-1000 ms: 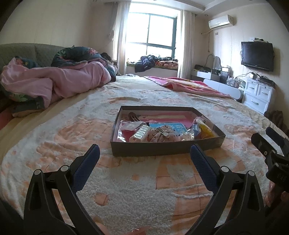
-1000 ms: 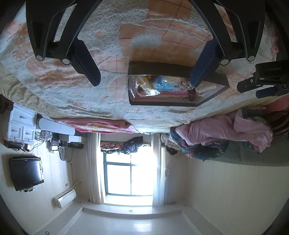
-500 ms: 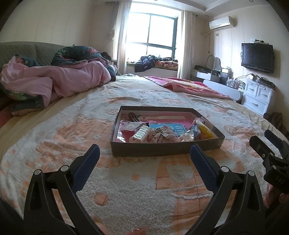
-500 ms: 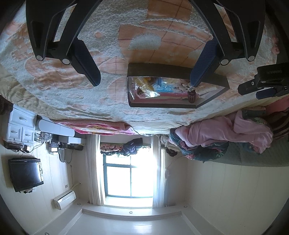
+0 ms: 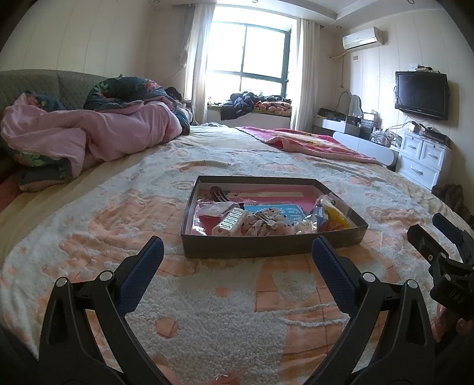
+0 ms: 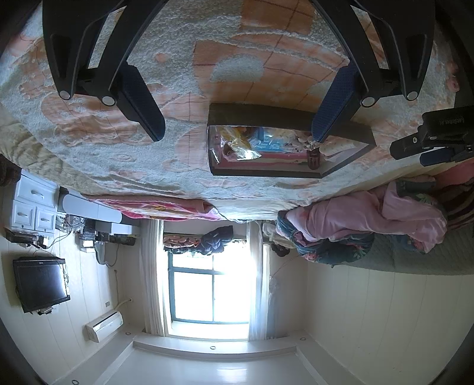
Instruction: Organize jewelry
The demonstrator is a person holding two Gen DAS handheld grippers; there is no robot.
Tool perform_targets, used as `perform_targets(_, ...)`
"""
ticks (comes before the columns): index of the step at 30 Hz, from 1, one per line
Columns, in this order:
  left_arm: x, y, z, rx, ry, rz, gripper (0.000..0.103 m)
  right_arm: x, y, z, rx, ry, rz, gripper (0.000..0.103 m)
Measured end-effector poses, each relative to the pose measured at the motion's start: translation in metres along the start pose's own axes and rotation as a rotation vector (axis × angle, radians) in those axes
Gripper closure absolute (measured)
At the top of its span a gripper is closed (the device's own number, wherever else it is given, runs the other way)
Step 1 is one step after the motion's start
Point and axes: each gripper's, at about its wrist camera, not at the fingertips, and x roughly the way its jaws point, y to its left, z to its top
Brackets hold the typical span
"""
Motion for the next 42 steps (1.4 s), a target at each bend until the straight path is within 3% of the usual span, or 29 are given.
perform_targets(42, -0.0018, -0.0013, 0.0012, 0.001, -0.004, -0.004, 0.011, 0.0012, 0.0023, -0.0001, -0.01, -0.001, 0.003, 0.007)
